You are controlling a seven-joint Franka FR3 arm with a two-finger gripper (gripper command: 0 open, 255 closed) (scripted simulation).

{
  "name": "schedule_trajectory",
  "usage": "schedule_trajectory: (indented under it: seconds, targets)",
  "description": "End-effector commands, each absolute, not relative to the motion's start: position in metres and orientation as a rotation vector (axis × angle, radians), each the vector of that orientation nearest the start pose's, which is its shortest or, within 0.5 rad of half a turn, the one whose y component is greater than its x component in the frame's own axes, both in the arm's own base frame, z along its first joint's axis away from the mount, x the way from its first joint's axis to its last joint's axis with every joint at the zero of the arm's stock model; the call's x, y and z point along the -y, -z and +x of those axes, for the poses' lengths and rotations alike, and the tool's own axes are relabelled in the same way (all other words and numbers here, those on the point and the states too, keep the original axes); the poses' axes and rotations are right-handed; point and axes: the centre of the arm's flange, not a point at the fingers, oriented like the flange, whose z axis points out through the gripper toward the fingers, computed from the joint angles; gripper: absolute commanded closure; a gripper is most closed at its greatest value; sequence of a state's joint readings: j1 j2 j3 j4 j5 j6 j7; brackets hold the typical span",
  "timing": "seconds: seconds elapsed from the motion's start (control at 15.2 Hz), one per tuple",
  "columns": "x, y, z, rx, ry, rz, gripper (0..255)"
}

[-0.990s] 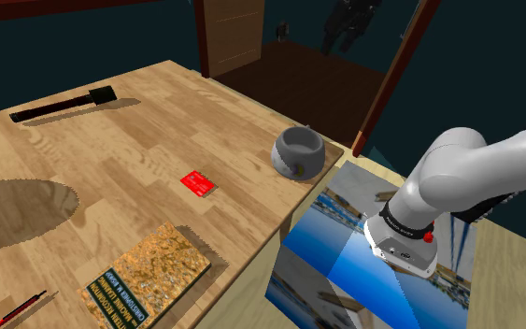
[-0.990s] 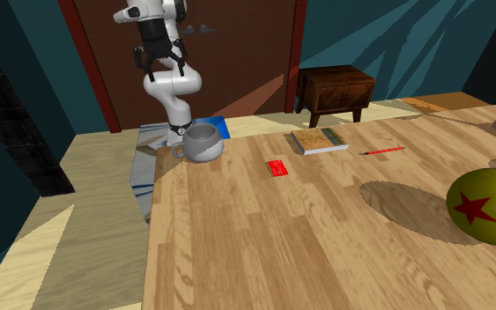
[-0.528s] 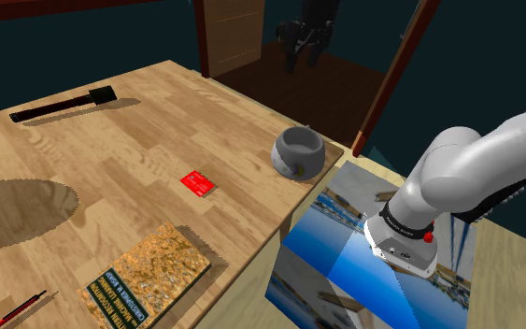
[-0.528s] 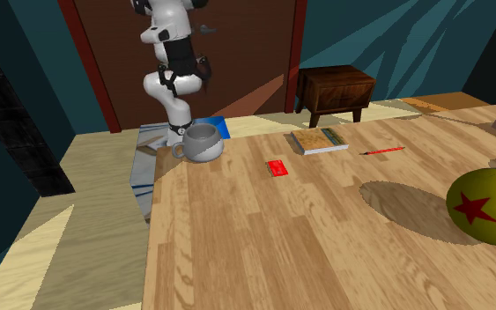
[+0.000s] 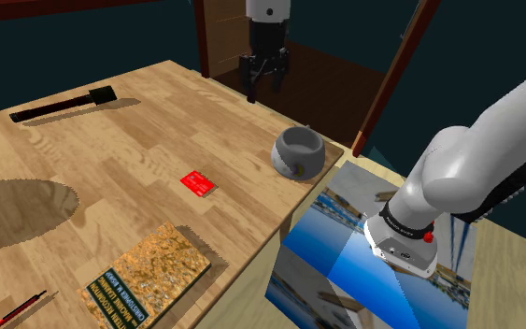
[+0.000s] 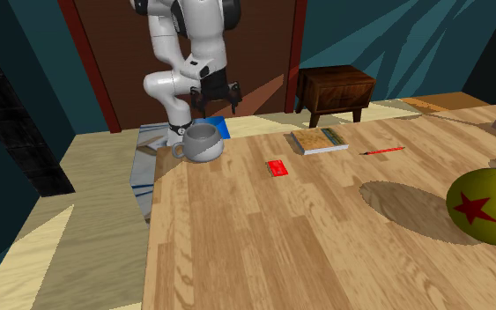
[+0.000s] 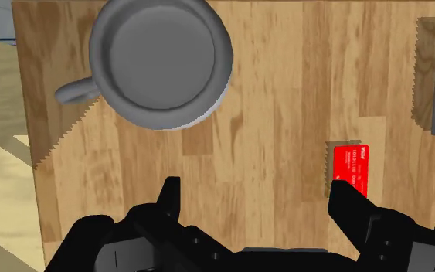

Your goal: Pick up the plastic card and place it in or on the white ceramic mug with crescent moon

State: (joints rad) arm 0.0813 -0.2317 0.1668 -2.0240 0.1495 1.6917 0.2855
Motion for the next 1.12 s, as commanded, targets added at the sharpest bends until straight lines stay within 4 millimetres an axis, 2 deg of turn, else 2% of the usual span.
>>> schedule_trajectory:
  seconds: [0.0,0.53,1.06]
  targets:
    - [-0.157,-0.524,0.478,-0.095,-0.267,-3.057,0]
    - [-0.239,-0.450,0.531,-0.049,-0.547,-3.051,0]
    - [-0.321,-0.367,0.567,-0.001,-0.827,-3.019,0]
